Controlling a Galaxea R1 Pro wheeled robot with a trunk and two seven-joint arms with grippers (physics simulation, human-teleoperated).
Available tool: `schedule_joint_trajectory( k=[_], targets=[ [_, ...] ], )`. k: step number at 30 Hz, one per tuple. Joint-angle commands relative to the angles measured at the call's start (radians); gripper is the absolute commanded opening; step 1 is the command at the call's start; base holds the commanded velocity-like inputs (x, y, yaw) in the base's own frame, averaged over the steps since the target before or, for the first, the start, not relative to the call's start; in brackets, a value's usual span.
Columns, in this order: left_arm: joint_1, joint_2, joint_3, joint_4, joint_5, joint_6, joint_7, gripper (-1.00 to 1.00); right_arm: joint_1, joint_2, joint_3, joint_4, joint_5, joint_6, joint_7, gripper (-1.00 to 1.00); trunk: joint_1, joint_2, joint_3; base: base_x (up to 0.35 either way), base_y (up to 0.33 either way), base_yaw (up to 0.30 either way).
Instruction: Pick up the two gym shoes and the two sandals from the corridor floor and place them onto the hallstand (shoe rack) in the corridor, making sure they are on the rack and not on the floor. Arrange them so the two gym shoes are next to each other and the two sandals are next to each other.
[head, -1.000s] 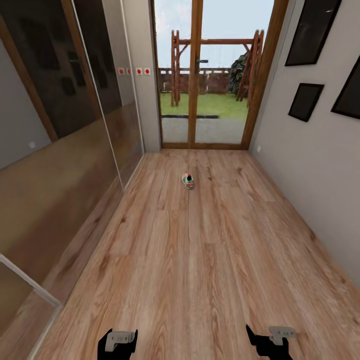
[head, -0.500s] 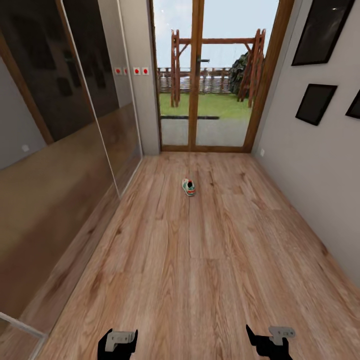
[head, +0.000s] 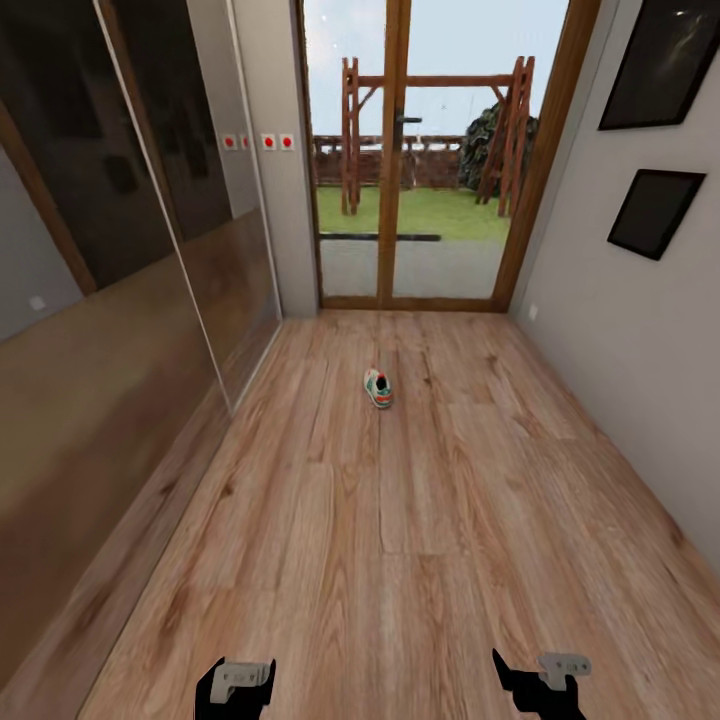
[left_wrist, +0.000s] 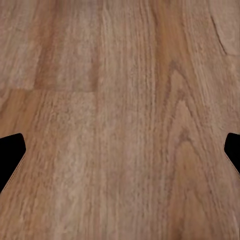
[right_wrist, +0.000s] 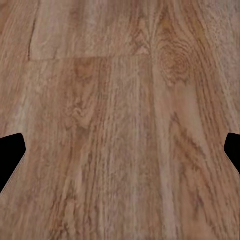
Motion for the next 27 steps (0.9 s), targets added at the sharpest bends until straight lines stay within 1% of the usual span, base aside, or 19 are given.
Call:
schedule_joint_trajectory(
  k=[1, 27],
  targets=[
    [-0.001, -0.001, 0.009, 0.0, -0.009, -0.003, -0.006, 1.0, 0.0, 0.0, -0.005, 0.001, -0.008, -0.001, 0.01, 1.0, 0.0, 0.0, -0.001, 0.343, 0.0, 0.0],
    [-0.001, -0.002, 0.009, 0.0, -0.009, -0.003, -0.007, 1.0, -0.001, 0.0, -0.004, 0.002, -0.008, -0.001, 0.01, 1.0, 0.0, 0.0, -0.001, 0.343, 0.0, 0.0]
  ],
)
